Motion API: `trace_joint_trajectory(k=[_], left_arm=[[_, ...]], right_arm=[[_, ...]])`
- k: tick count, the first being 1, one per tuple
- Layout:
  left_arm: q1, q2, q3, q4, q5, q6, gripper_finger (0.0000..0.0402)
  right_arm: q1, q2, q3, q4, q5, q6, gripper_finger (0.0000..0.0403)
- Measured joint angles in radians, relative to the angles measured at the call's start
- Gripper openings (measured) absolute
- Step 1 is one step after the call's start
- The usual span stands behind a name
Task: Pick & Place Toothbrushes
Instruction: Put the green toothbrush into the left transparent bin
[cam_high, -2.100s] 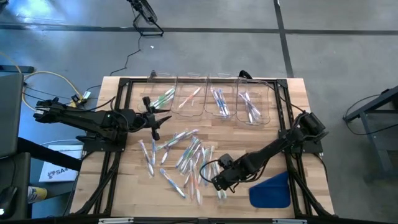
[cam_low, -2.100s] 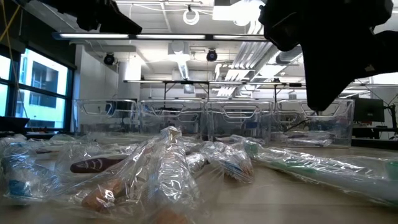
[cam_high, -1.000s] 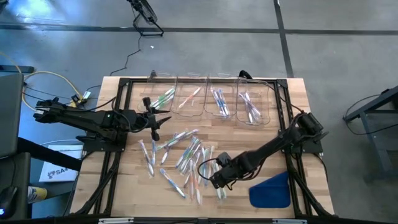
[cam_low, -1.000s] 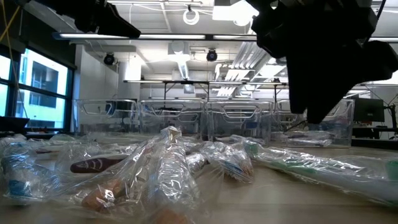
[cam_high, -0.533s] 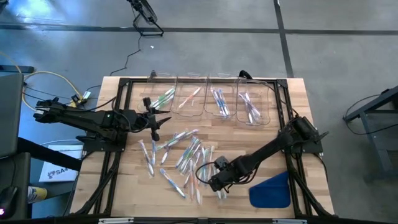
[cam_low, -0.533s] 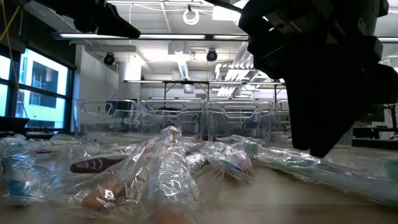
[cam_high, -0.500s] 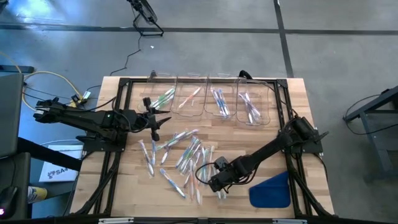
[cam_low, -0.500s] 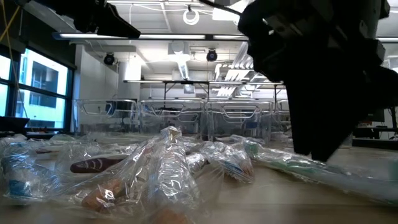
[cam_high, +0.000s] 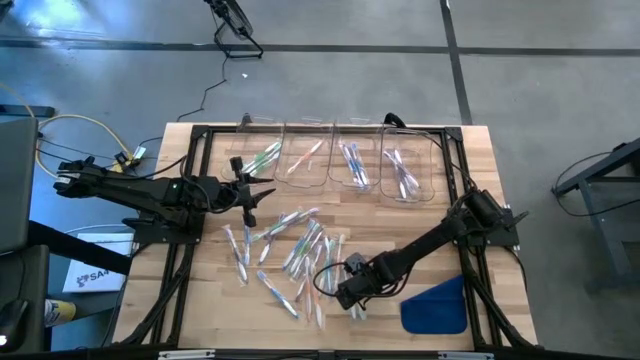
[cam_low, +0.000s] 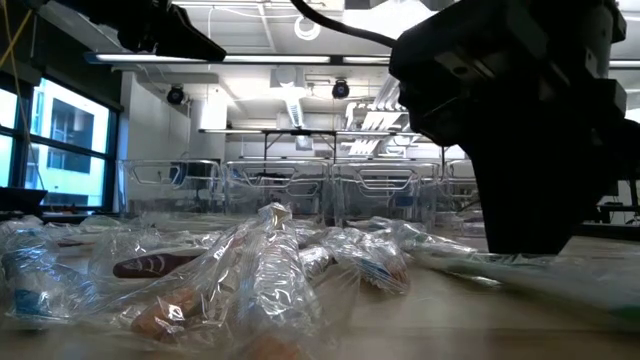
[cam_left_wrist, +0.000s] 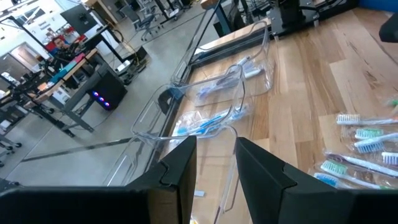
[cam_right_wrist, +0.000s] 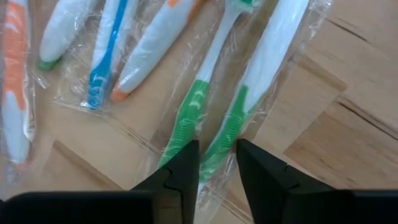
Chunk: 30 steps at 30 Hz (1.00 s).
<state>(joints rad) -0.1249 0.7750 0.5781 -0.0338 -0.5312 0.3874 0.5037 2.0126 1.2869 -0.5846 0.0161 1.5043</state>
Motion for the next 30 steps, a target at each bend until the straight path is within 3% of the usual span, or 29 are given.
trace_joint_trajectory(k=[7, 22, 30], left_arm=[[0.000, 0.000, 0.000, 0.000, 0.000, 0.000, 0.0108], [0.000, 0.000, 0.000, 0.000, 0.001, 0.000, 0.0108], [0.000, 0.000, 0.000, 0.008, 0.000, 0.000, 0.0108]], right_arm=[[-0.003, 0.001, 0.000, -0.101, -0.021, 0.010, 0.0032], [-0.020, -0.045, -0.004, -0.129, -0.048, -0.126, 0.0004], [-0.036, -0.145, -0.007, -0.275, -0.011, -0.152, 0.0001]])
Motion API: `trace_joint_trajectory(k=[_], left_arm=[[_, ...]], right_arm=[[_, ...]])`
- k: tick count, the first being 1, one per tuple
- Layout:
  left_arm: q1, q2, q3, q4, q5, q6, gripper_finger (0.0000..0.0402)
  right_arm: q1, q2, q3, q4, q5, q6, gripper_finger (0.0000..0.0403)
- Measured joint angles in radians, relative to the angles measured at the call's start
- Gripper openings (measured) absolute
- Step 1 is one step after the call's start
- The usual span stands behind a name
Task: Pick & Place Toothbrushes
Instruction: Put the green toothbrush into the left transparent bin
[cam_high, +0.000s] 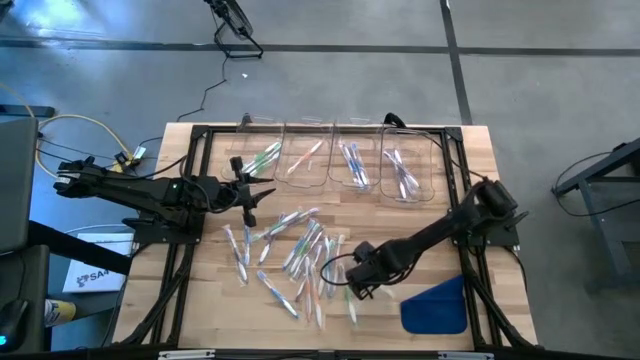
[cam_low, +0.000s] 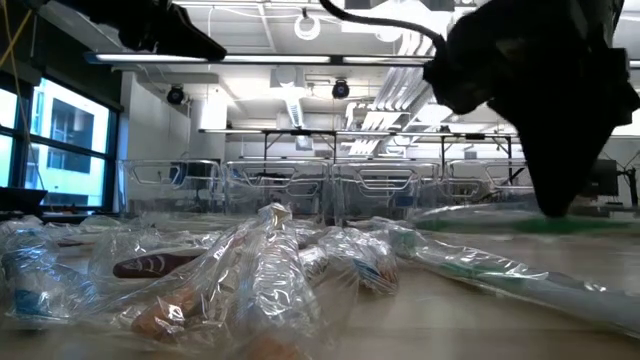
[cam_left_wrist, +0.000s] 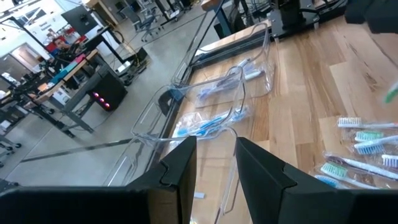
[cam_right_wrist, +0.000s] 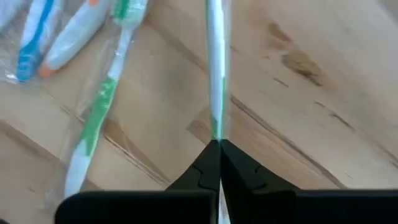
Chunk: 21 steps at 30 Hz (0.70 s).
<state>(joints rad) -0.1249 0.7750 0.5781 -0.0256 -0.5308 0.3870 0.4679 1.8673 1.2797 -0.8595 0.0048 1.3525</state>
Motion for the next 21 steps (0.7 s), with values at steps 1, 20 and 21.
trace_joint_trajectory(k=[1, 20, 21], left_arm=[[0.000, 0.000, 0.000, 0.003, 0.000, 0.000, 0.0108], [0.000, -0.002, 0.034, 0.041, 0.000, 0.000, 0.0108], [0.000, -0.002, 0.042, 0.041, 0.005, -0.001, 0.0108]], right_arm=[[0.000, -0.011, 0.000, -0.021, 0.000, -0.004, 0.0001], [0.001, -0.296, 0.002, -0.017, 0.168, -0.130, 0.0003], [0.000, -0.314, 0.002, -0.012, 0.194, -0.144, 0.0003]])
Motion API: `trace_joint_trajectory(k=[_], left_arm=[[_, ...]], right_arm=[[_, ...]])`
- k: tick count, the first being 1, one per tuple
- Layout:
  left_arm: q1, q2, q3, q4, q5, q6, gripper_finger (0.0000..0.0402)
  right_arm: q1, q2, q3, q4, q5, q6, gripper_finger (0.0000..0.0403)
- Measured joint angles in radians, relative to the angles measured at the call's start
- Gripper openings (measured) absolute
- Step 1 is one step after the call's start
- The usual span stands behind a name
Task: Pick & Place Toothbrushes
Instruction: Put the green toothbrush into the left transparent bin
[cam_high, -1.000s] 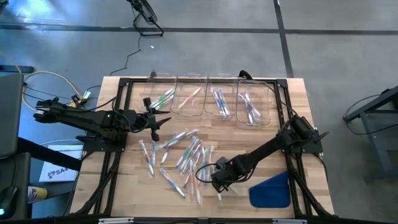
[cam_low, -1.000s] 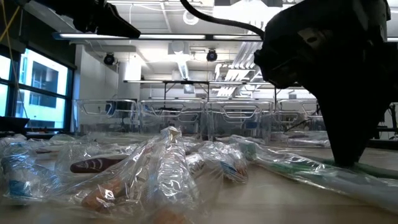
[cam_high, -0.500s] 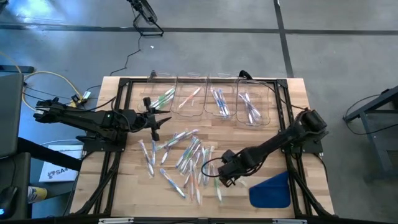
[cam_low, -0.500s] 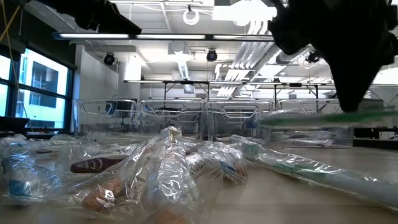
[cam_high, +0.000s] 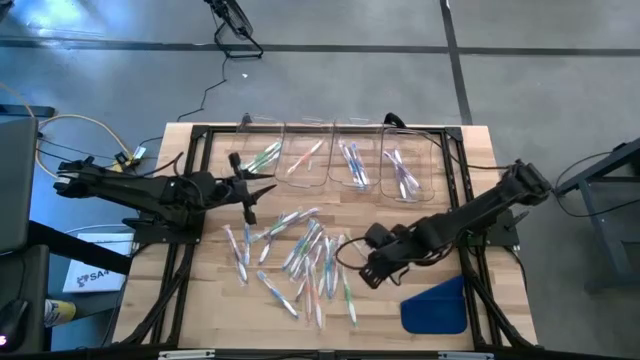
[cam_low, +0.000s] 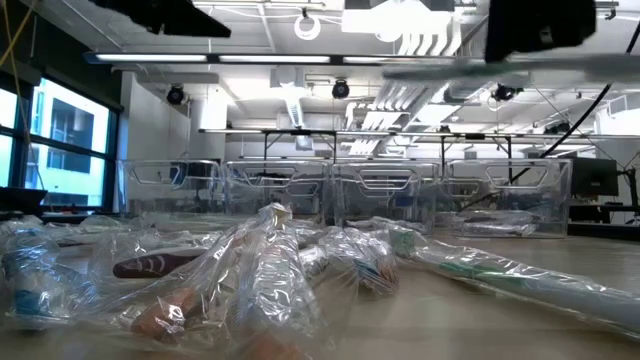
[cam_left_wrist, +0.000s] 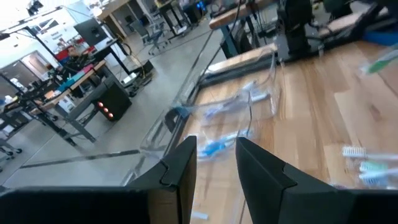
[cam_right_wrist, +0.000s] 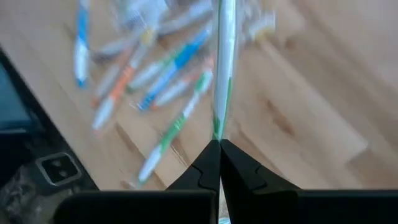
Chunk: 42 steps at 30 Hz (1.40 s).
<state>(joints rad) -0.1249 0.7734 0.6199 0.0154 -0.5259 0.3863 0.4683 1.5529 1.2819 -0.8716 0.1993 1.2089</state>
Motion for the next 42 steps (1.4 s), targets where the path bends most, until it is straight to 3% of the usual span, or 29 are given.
trace_joint_trajectory(k=[4, 10, 15, 20, 29, 33, 38, 42], left_arm=[[0.000, 0.000, 0.035, 0.020, 0.089, -0.004, 0.0108], [0.000, 0.000, 0.044, 0.203, 0.282, -0.046, 0.0108], [0.000, 0.020, 0.044, 0.309, 0.338, -0.130, 0.0108], [0.000, 0.080, 0.044, 0.330, 0.338, -0.214, 0.0108], [0.001, 0.234, 0.044, 0.513, 0.363, -0.283, 0.0108], [0.050, 0.269, 0.057, 0.535, 0.372, -0.336, 0.0109], [0.145, 0.290, 0.058, 0.523, 0.476, -0.342, 0.0110], [0.197, 0.318, 0.059, 0.551, 0.545, -0.403, 0.0139]], right_arm=[[-0.001, -0.068, 0.000, 0.042, 0.122, -0.088, 0.0003], [-0.032, -0.131, 0.002, 0.212, 0.283, -0.352, 0.0003], [-0.085, -0.136, 0.002, 0.410, 0.299, -0.634, 0.0004], [-0.145, -0.132, 0.002, 0.513, 0.300, -0.809, 0.0004], [-0.202, -0.131, 0.002, 0.525, 0.297, -0.873, 0.0004], [-0.198, -0.131, 0.002, 0.525, 0.293, -0.886, 0.0004], [-0.187, -0.131, 0.002, 0.523, 0.294, -0.904, 0.0004], [-0.184, -0.131, 0.002, 0.519, 0.294, -0.926, 0.0004]])
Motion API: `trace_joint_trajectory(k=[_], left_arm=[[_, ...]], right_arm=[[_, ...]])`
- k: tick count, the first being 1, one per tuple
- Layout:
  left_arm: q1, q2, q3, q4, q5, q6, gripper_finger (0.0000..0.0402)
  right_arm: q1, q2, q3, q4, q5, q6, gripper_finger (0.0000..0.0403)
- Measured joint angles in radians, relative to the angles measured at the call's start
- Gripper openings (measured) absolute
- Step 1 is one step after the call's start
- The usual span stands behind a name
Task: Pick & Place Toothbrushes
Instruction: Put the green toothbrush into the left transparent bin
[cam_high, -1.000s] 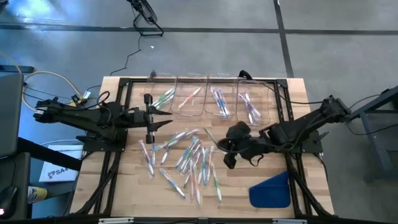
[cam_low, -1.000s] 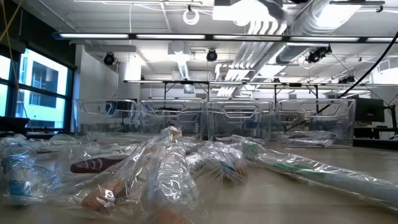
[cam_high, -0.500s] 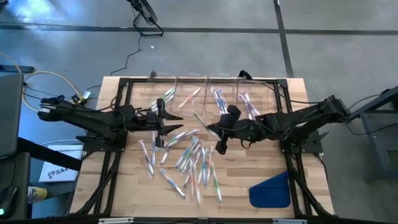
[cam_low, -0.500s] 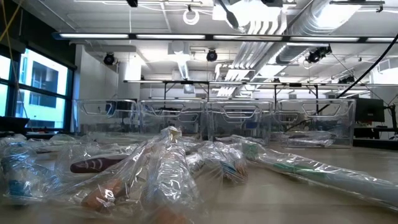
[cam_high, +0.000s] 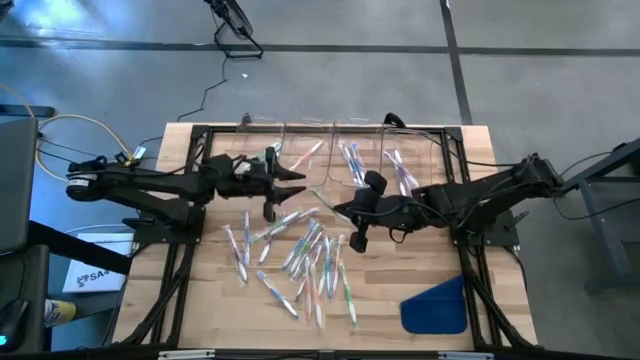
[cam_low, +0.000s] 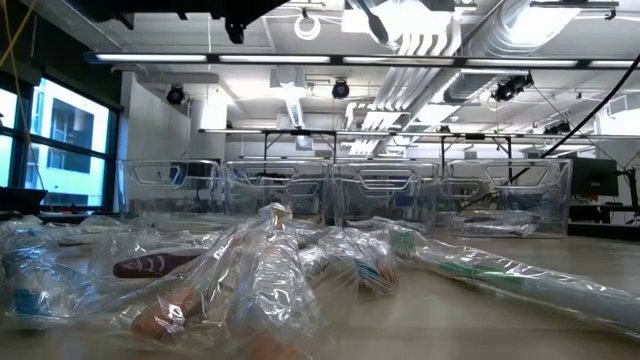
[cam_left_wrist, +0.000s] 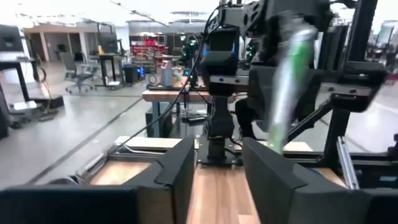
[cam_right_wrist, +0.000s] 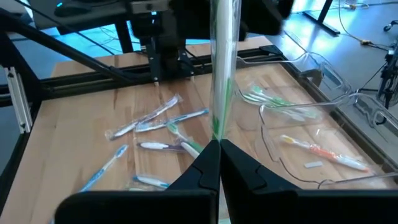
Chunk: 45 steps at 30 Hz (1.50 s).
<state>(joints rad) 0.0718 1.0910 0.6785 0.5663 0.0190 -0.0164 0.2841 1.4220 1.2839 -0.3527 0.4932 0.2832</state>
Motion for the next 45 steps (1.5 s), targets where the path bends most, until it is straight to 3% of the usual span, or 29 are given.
trace_joint_trajectory(k=[5, 9, 16, 25, 41, 45], left_arm=[[0.013, 0.050, 0.000, 0.110, 0.074, -0.046, 0.0193], [0.013, 0.086, 0.001, 0.172, 0.134, -0.055, 0.0211], [0.013, 0.160, 0.043, 0.189, 0.158, -0.077, 0.0209], [0.007, 0.245, 0.160, 0.191, 0.285, -0.016, 0.0209], [-0.009, 0.268, 0.165, 0.200, 0.253, 0.013, 0.0208], [-0.008, 0.313, 0.184, 0.194, 0.250, 0.012, 0.0191]], right_arm=[[-0.001, 0.000, 0.000, -0.002, 0.004, -0.017, 0.0004], [-0.004, 0.000, 0.000, -0.002, 0.007, -0.023, 0.0004], [-0.005, 0.000, 0.000, -0.002, 0.006, -0.023, 0.0004], [-0.005, 0.000, 0.000, -0.002, 0.025, -0.023, 0.0004], [-0.005, 0.000, 0.000, -0.010, 0.048, -0.016, 0.0004], [-0.005, 0.005, 0.000, -0.010, 0.048, -0.016, 0.0004]])
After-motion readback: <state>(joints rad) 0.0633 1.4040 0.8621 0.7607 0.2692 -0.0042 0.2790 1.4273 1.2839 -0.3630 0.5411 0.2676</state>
